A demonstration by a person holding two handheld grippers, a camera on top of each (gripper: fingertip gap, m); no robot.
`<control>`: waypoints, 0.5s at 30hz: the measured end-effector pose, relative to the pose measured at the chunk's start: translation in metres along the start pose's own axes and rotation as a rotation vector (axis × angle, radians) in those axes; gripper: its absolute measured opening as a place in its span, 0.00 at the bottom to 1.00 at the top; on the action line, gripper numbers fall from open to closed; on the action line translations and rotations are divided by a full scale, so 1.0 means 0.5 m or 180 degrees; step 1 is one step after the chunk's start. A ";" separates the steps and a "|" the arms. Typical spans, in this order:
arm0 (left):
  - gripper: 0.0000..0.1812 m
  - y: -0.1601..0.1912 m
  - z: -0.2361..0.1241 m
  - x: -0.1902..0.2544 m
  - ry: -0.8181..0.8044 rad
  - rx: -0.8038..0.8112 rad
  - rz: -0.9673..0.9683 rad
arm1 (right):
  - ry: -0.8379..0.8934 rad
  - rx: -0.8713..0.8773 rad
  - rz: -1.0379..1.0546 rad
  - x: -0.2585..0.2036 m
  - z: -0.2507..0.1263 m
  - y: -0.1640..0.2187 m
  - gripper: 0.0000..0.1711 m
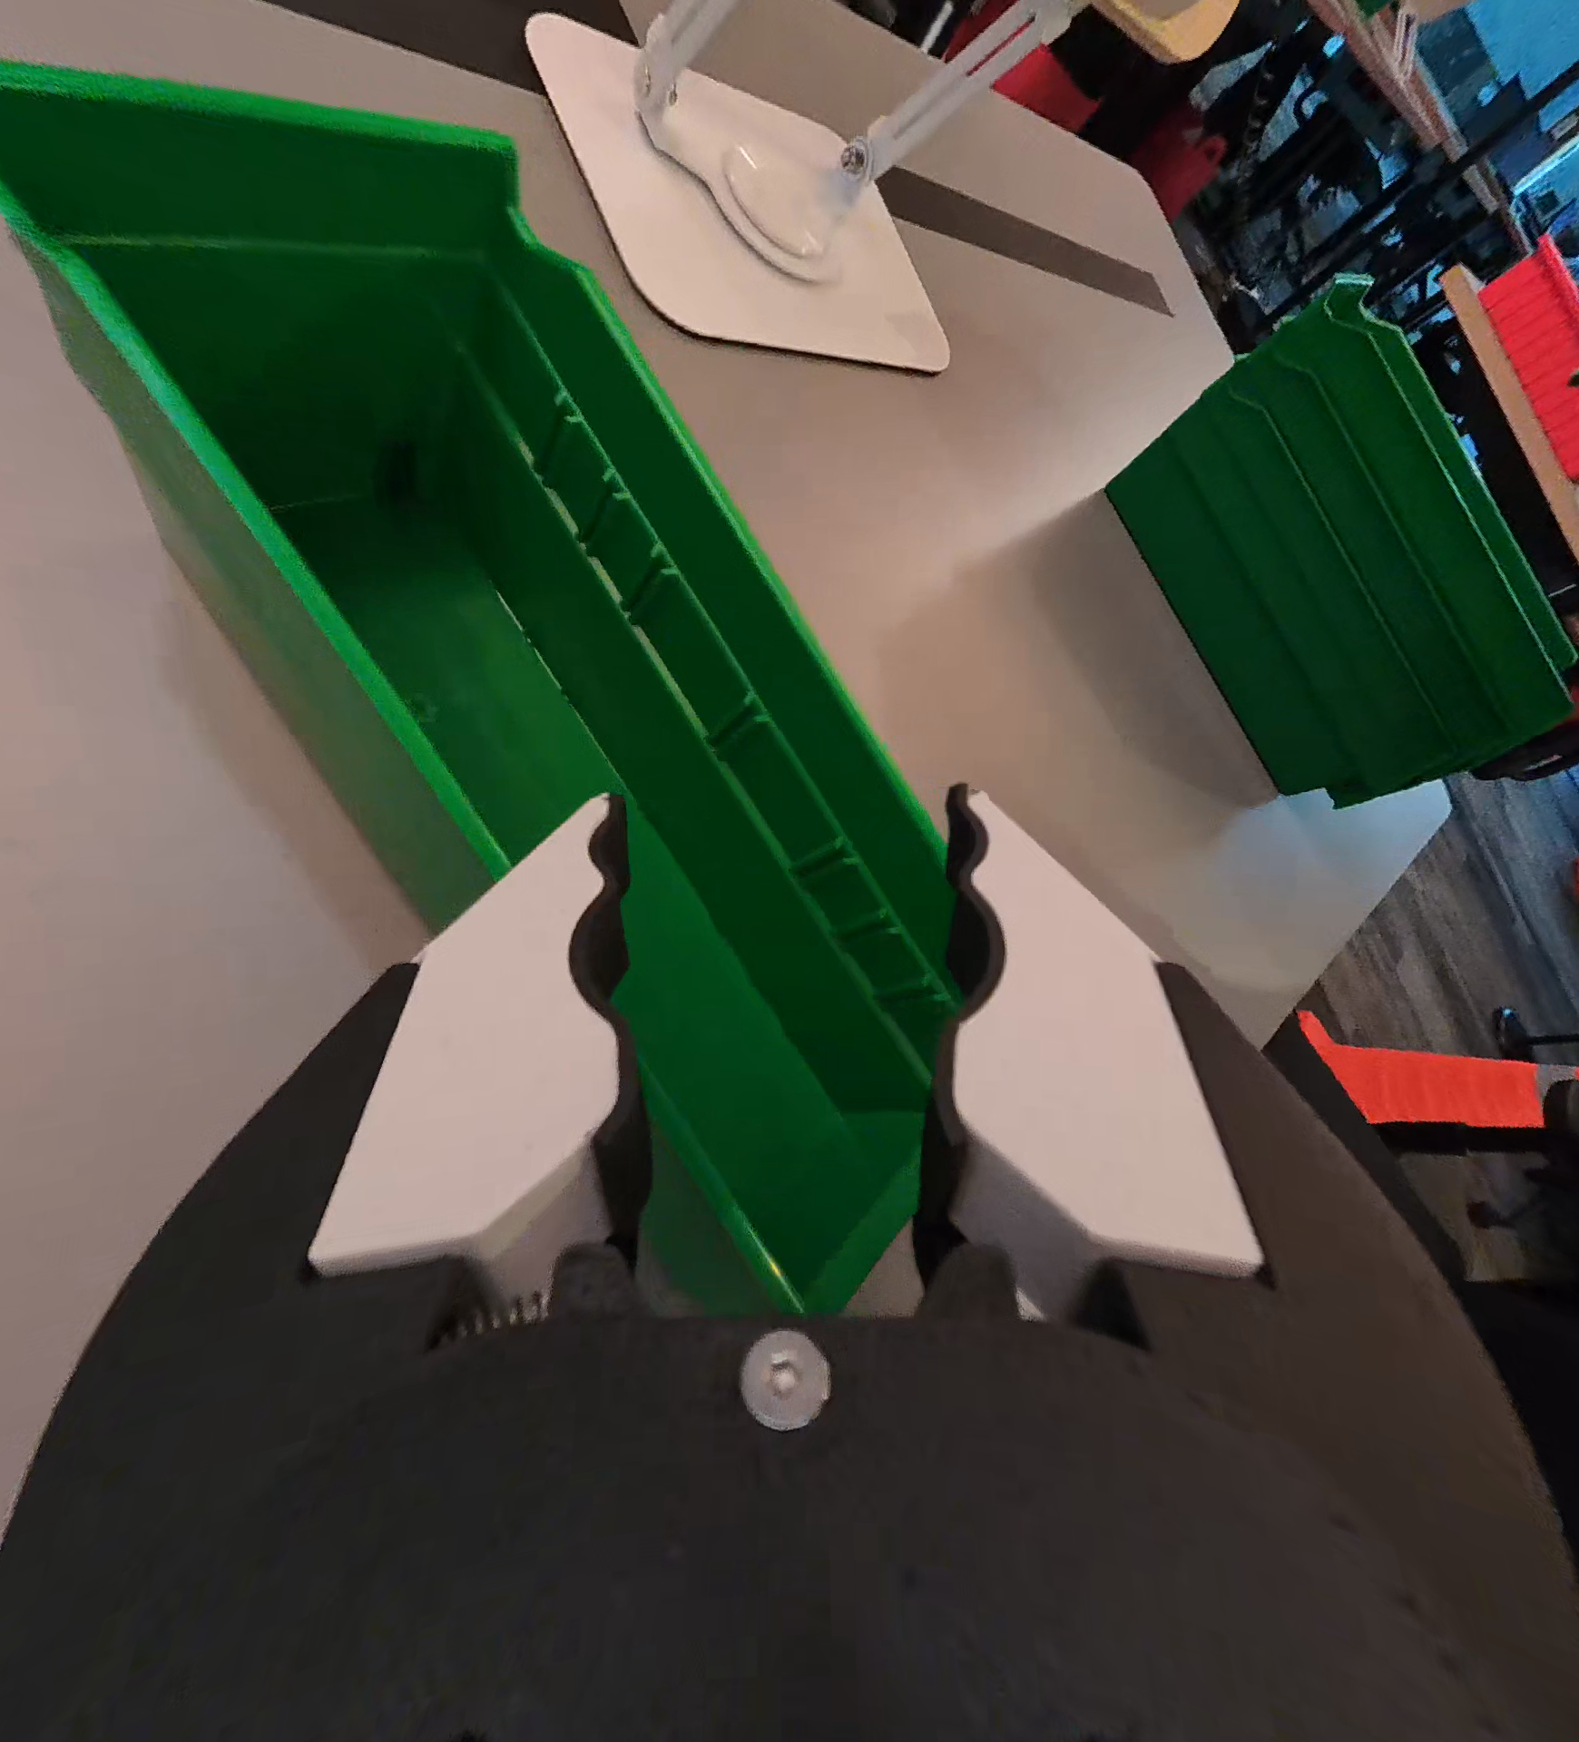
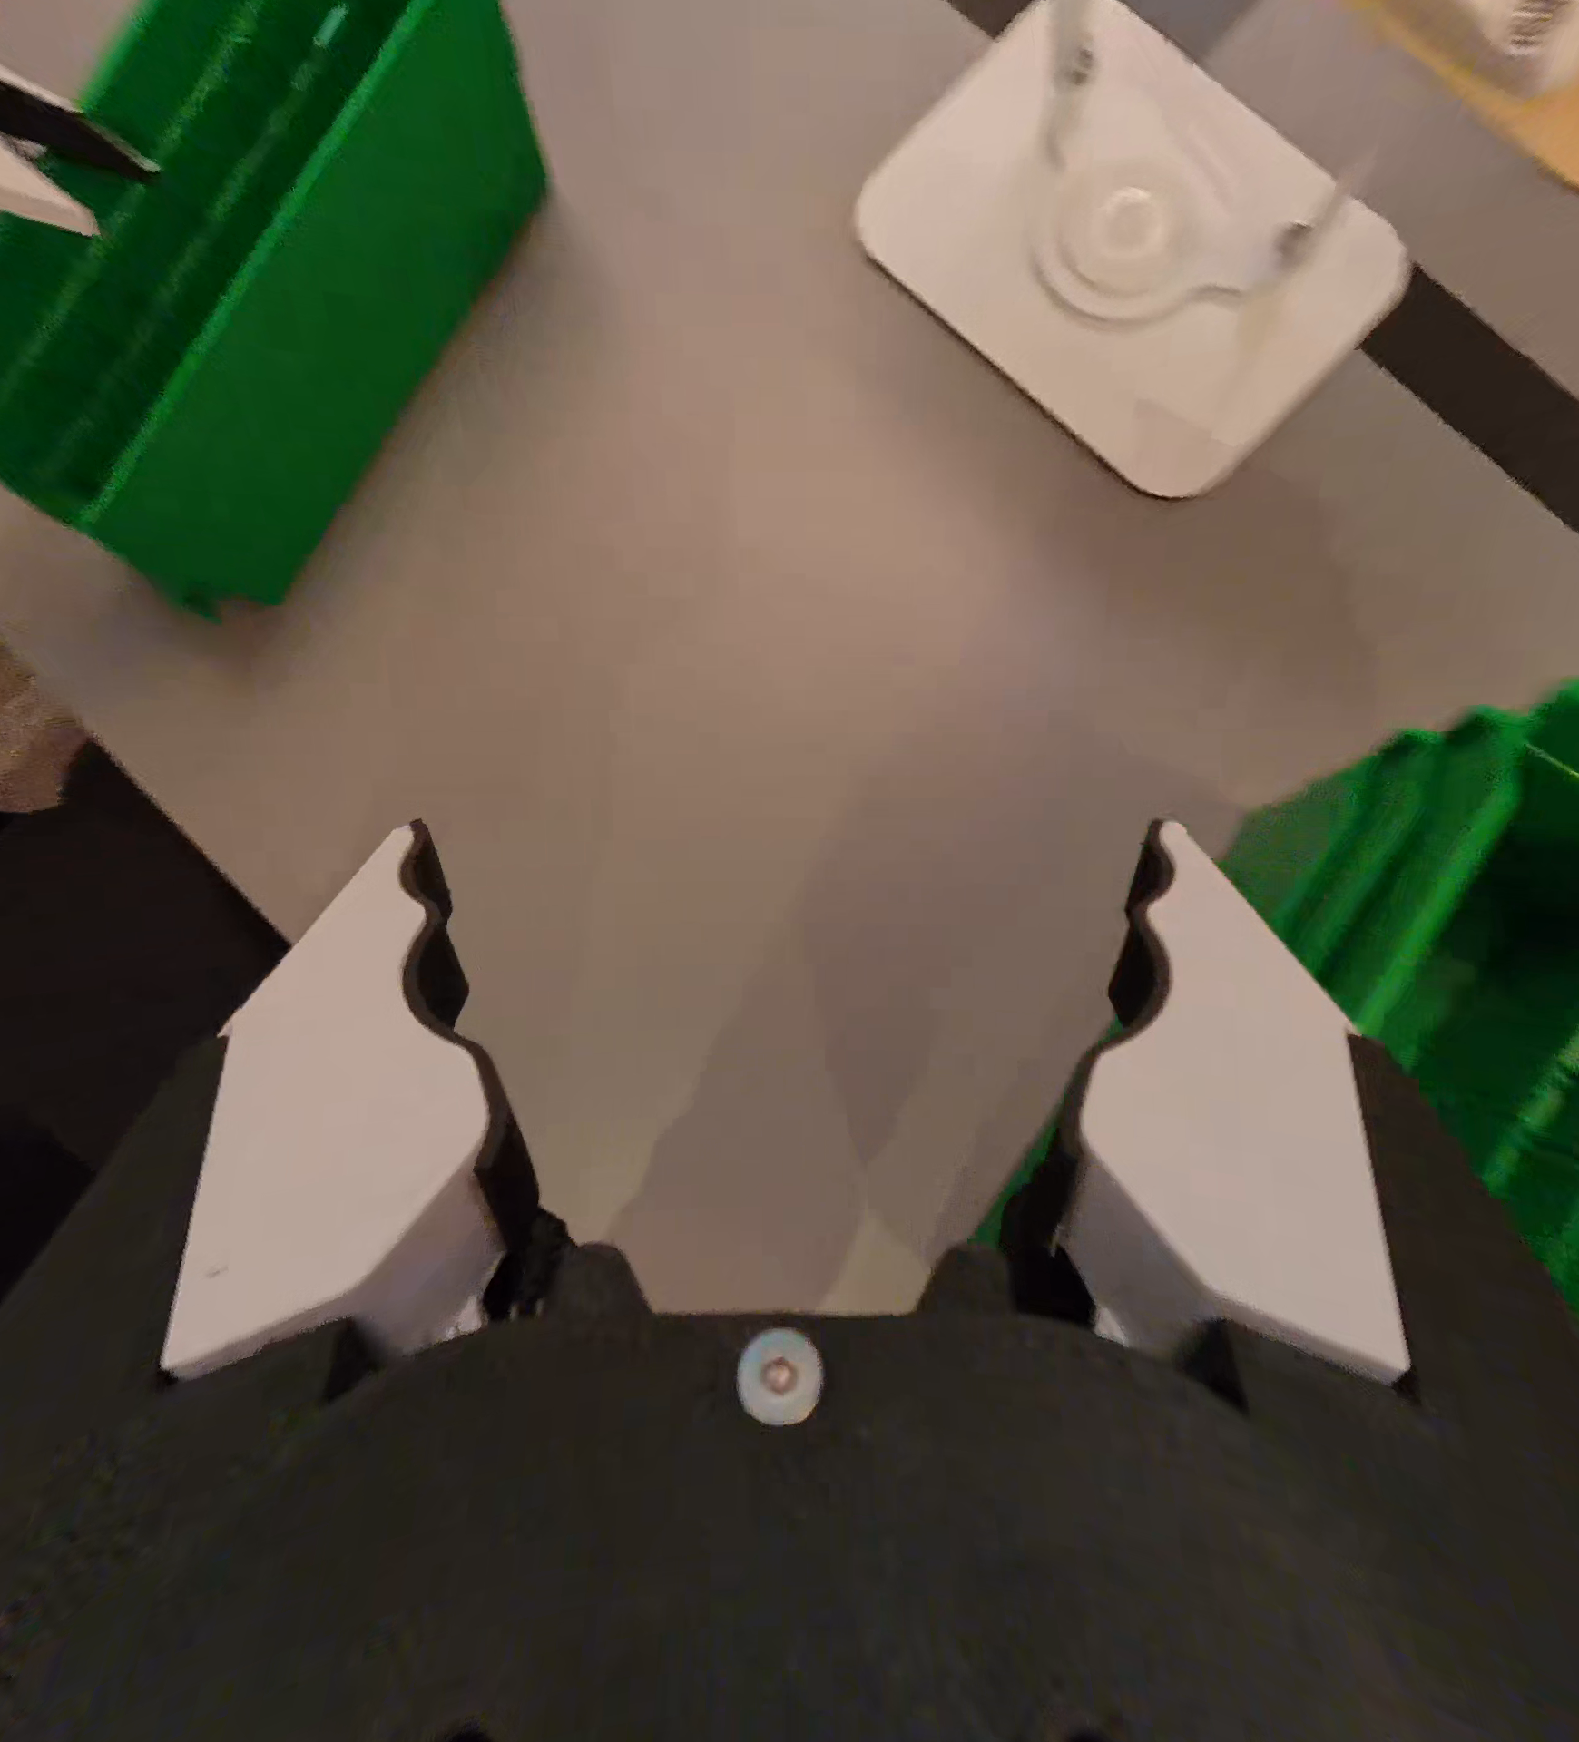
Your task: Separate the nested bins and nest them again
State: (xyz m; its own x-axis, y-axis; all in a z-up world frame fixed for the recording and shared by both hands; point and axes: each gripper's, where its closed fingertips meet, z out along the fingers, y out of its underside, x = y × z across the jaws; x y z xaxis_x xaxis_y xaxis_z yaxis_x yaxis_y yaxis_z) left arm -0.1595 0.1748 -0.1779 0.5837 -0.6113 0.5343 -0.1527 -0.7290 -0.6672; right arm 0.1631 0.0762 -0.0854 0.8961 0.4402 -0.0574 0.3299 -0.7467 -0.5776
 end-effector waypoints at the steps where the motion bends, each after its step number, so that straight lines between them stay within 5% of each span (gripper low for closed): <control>1: 0.37 0.000 0.002 0.006 0.0045 0.0012 -0.0023 | -0.0095 -0.0014 -0.0035 -0.022 0.015 -0.004 0.81; 6: 0.27 0.005 0.029 0.046 0.0371 0.0011 -0.0178 | -0.0558 -0.0059 -0.0097 -0.118 0.089 -0.020 0.81; 15: 0.26 0.019 0.123 0.162 0.0781 -0.0179 -0.0080 | -0.0922 -0.0230 -0.0460 -0.256 0.249 -0.065 0.87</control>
State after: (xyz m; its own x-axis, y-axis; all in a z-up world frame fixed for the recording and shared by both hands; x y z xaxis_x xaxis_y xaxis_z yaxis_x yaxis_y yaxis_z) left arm -0.0644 0.1373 -0.1729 0.3780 -0.6442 0.6649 -0.1887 -0.7567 -0.6259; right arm 0.0005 0.1062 -0.1606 0.7200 0.6600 -0.2142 0.4770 -0.6950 -0.5380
